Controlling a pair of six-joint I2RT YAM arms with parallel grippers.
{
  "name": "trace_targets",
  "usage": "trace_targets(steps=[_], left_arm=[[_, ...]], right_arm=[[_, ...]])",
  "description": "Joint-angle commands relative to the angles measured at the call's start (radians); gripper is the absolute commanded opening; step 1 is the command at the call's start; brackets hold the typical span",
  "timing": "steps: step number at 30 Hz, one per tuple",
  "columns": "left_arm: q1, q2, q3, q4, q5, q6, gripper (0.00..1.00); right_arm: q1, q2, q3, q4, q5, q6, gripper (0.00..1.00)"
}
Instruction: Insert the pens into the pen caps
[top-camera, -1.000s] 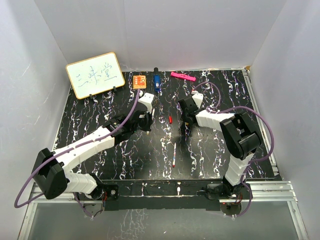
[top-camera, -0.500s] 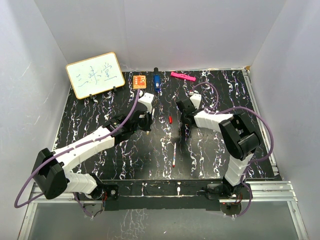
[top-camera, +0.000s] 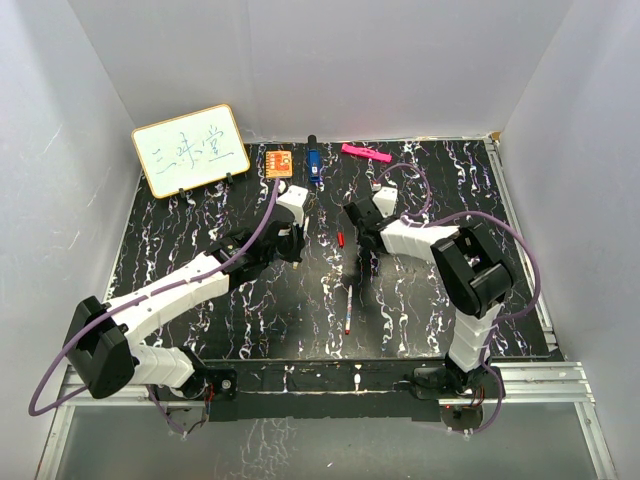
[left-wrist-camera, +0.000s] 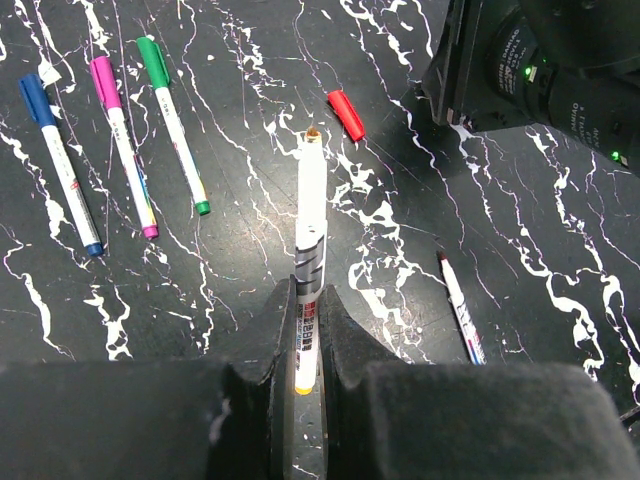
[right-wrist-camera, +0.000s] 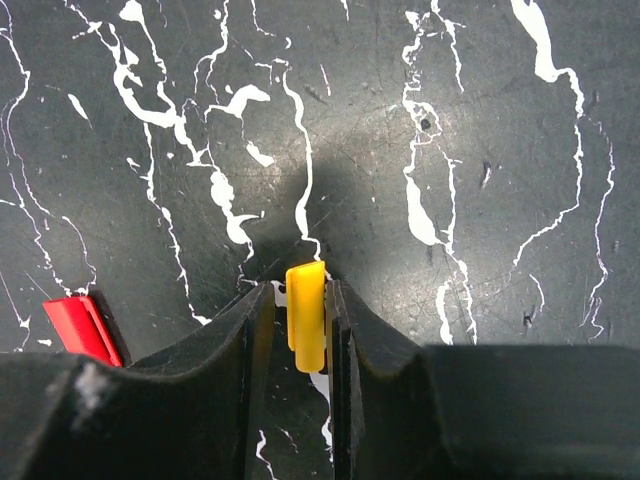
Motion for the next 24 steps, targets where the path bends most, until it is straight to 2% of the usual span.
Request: trace_targets(steps=[1,4,8,9,14,18,24], left_arm=[[0.005,-0.013,0.001,0.003,-0.021,0.007,0.0],[0.005,-0.018,0.0,-0.001,-0.029,0.007,0.0],[0.005,-0.02,-0.003,0.005,-0.033,0.008,0.0],[0.006,-0.022,-0.004,0.007,-0.032,0.008,0.0],[0.006,-0.014,-0.011,0.026,-0.01,0.016,0.0],[0.005,-0.01,-0.025,0.046,0.006,0.017,0.0],[0.005,-0.019,-0.078,0.15,0.089,-0.002,0.0]], right_arm=[[0.004,0.109,-0.031,-0.144,-0.068,0.033,0.26],[0.004,0.115,-0.029,-0.145,-0.074,0.033,0.24],[0.004,0.103,-0.047,-0.143,-0.093,0.035,0.02],[0.004,0.099,-0.052,-0.143,-0.097,0.036,0.0],[0.003,0.075,-0.054,-0.131,-0.114,0.028,0.0],[0.003,0.036,0.005,-0.115,-0.083,0.007,0.0],[-0.012,-0.09,0.063,0.024,-0.041,-0.051,0.0]])
